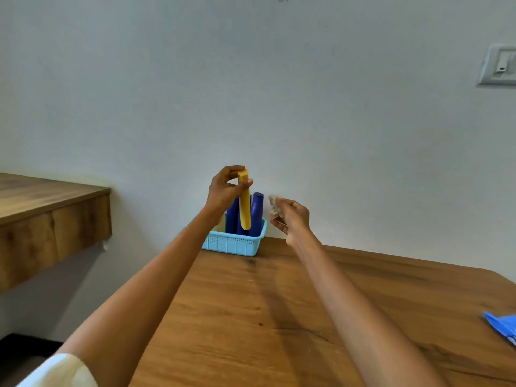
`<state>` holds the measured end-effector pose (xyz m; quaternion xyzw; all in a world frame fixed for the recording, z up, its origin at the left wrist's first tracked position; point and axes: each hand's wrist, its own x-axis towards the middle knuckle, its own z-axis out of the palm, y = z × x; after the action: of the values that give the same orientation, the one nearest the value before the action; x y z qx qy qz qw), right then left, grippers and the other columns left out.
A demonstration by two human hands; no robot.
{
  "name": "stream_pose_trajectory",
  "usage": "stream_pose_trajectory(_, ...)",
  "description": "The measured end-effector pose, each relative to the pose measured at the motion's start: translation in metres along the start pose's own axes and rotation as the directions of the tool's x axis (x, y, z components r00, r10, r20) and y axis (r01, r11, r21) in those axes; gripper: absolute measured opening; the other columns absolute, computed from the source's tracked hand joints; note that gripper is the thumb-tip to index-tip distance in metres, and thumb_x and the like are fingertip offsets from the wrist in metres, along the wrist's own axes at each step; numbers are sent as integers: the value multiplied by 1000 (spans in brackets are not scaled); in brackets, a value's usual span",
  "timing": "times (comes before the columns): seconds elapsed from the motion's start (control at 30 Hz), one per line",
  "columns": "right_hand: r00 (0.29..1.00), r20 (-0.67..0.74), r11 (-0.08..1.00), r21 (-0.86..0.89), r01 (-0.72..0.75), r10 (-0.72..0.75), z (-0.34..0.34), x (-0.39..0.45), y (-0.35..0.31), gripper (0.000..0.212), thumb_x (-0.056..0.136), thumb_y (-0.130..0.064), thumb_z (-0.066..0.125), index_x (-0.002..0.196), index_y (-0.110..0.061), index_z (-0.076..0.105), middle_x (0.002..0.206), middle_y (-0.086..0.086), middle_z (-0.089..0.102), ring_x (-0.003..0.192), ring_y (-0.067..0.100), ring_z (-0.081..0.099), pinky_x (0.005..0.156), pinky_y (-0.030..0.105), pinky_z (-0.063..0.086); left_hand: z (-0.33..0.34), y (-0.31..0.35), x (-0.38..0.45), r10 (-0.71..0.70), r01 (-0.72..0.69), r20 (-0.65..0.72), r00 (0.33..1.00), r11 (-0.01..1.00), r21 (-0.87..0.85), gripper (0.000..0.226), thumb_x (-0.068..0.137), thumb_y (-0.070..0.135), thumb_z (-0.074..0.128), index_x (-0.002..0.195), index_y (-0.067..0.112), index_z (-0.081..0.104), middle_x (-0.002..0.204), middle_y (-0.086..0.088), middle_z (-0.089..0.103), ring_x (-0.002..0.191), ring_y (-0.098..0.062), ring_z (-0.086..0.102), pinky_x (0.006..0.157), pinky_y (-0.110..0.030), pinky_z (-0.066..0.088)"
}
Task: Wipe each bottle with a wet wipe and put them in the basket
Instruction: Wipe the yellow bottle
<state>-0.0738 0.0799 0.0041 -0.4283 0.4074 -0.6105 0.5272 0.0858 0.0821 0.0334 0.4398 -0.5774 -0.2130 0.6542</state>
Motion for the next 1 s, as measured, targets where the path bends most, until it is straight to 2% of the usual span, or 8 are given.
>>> stream_pose_trajectory(0.13, 999, 48, 998, -53, -14, 16, 21, 11, 7, 9, 82, -12, 69, 88, -14, 62, 81, 9, 66, 72, 20, 62, 74, 34, 59, -11, -13, 18, -46, 43, 47, 998, 996, 74, 43, 77, 14, 75, 115, 16, 54, 113, -10, 61, 98, -24, 64, 82, -36, 56)
stream_pose_trajectory(0.23, 996, 86, 990, -144, -16, 28, 36, 22, 17, 17, 86, -12, 65, 101, -17, 60, 88, 8, 67, 75, 19, 63, 66, 30, 58, -15, -21, 30, -56, 22, 126, 990, 968, 252, 55, 76, 13, 76, 125, 14, 50, 110, -6, 58, 104, -22, 58, 90, -38, 52)
stream_pose_trajectory(0.33, 993, 115, 967, -256, -1, 31, 43, 34, 25, 22, 90, -10, 58, 110, -17, 60, 102, 8, 66, 84, 19, 61, 62, 27, 55, -20, -23, 43, -118, -12, 279, 953, 905, 424, 66, 79, 12, 73, 137, 8, 41, 127, -14, 52, 114, -26, 54, 95, -35, 47)
stream_pose_trajectory(0.5, 989, 117, 956, -291, -49, 86, 40, 45, 33, 9, 89, -7, 59, 92, -16, 59, 101, 13, 68, 61, 14, 51, 59, 27, 49, -20, -25, 56, -221, -89, 439, 871, 808, 583, 65, 81, 12, 71, 138, 2, 41, 134, -15, 48, 117, -25, 49, 90, -26, 42)
stream_pose_trajectory(0.63, 984, 146, 951, -304, -52, 100, 45, 50, 39, 12, 91, -7, 57, 101, -12, 60, 86, 8, 63, 60, 13, 52, 64, 27, 51, -20, -40, 58, -275, -101, 460, 844, 761, 641, 62, 77, 14, 76, 132, 5, 48, 130, -12, 51, 115, -22, 50, 92, -27, 42)
stream_pose_trajectory(0.73, 986, 152, 951, -307, -18, 68, 53, 52, 44, 24, 90, -8, 57, 113, -14, 56, 90, 9, 62, 67, 15, 56, 72, 33, 55, -21, -54, 56, -267, -91, 446, 854, 767, 635, 63, 76, 14, 76, 132, 8, 47, 131, -11, 50, 113, -21, 49, 91, -27, 41)
stream_pose_trajectory(0.9, 994, 101, 967, -255, -2, 29, 51, 54, 50, 6, 87, -8, 62, 91, -12, 60, 80, 9, 59, 61, 15, 49, 69, 30, 49, -24, -63, 52, -228, -85, 414, 881, 785, 613, 64, 80, 10, 72, 137, 7, 42, 134, -13, 49, 120, -27, 48, 94, -30, 40)
stream_pose_trajectory(1.0, 999, 45, 981, -196, -13, 22, 45, 56, 52, 11, 88, -6, 60, 98, -3, 59, 83, 11, 60, 66, 17, 51, 70, 30, 49, -24, -67, 49, -178, -118, 367, 913, 747, 654, 63, 81, 15, 71, 137, 11, 43, 135, -11, 50, 119, -25, 50, 93, -29, 39)
